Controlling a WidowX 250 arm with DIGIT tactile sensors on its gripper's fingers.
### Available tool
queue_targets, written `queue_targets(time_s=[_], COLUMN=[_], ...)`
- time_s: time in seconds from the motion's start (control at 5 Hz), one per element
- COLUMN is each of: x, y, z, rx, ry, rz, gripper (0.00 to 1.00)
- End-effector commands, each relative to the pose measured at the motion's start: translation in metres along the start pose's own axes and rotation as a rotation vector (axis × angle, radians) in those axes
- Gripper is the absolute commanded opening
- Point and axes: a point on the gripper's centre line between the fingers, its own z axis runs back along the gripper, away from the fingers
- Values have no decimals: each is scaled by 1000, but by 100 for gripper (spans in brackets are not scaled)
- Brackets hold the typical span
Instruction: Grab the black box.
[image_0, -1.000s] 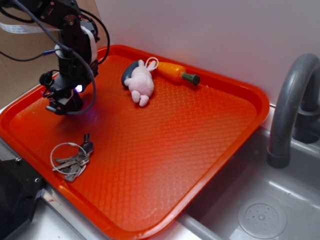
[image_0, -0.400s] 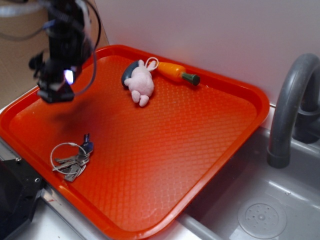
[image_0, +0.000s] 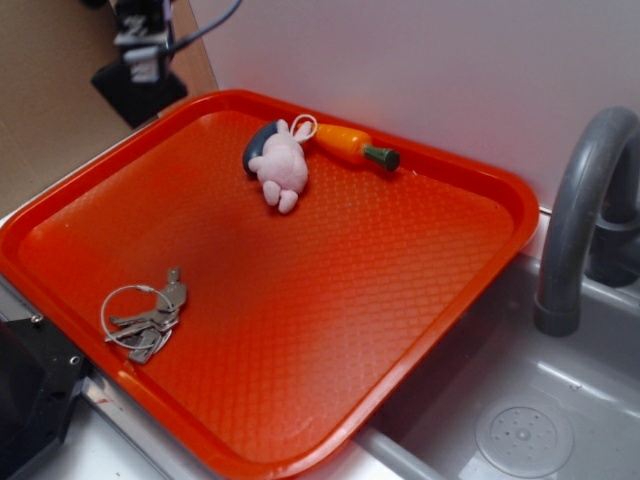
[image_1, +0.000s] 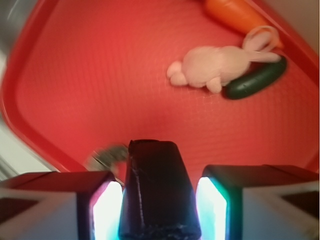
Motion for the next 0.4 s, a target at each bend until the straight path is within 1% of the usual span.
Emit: queue_targets(time_s=[0.0,0.2], x=[13,12], y=[-20,-19], z=[19,17], rx=[145,144], ry=[-243,-229], rz=[229,253], gripper=[0,0])
